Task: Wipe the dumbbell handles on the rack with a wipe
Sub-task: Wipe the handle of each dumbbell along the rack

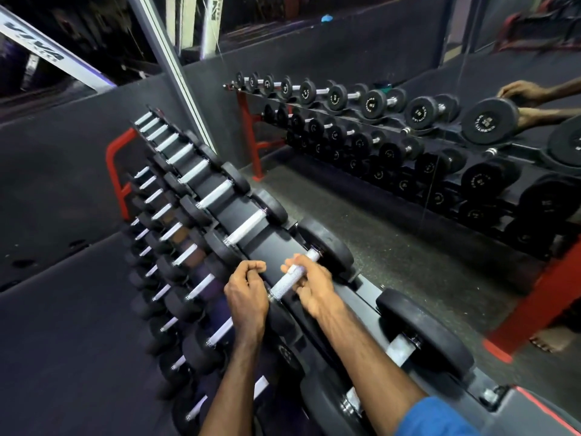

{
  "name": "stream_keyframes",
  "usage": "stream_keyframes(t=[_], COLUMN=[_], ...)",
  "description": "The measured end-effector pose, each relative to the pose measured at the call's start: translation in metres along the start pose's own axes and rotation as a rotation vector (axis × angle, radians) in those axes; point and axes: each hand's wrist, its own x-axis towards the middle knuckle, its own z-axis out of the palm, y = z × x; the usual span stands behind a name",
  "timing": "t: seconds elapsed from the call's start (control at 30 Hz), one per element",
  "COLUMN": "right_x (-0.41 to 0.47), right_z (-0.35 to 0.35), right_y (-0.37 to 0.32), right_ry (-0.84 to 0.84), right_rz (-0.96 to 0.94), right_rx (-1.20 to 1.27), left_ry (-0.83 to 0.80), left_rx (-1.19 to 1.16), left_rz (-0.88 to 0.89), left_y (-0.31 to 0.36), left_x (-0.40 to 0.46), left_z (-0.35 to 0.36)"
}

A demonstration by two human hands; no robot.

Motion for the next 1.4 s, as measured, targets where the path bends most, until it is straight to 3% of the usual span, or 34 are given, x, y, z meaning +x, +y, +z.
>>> stream_keyframes(t=[0.13,0.33,0.47,0.53,0.67,0.8,0.87,0.97,1.07,1.2,1.33,1.4], right_x=[0.007,-0.007,0.004,0.002,-0.012,0.000,0.000,-0.013,-0.020,-0.013,-0.033,-0.033], right_z=[0.000,-0.012,-0.007,-0.005,-0.005,-0.005,-0.006,-0.006,-0.010,-0.021,-0.027,-0.027], right_y=[-0.014,0.011,-0.011,-0.005,0.026,0.001,-0.004,0.014,0.017,-0.005,0.011,0.012], right_ry=[0.027,-0.091,0.052,0.018,-0.062,0.016,0.039,-0.018,-0.060,0.060,0.018,0.041], right_rz=[-0.013,0.024,-0.037,-0.036,0.063,-0.007,-0.030,0.036,0.081,-0.012,-0.046,-0.071], right_rx=[0.112,-0.224,-0.083,-0.067,-0.275,-0.124,-0.161,-0.322,-0.244,-0.028,-0.237,-0.215], left_ry=[0.003,-0.021,-0.013,-0.011,-0.019,-0.015,-0.013,-0.009,-0.013,-0.015,-0.013,-0.015], left_rx=[0.012,-0.003,0.005,0.001,0.005,0.000,0.005,-0.001,-0.004,0.001,-0.007,-0.005], left_rz=[0.009,-0.023,-0.036,-0.030,-0.032,-0.028,-0.027,-0.036,-0.037,-0.051,-0.040,-0.037], left_y=[0.001,-0.002,0.003,0.005,0.005,0.006,0.005,0.002,0.003,0.004,0.000,0.001], left_x=[-0.002,0.002,-0.002,-0.004,-0.002,-0.003,-0.003,0.000,0.000,-0.001,0.002,0.001], left_z=[0.000,0.000,-0.001,-0.002,-0.002,-0.002,-0.001,-0.001,-0.001,-0.001,-0.001,-0.001])
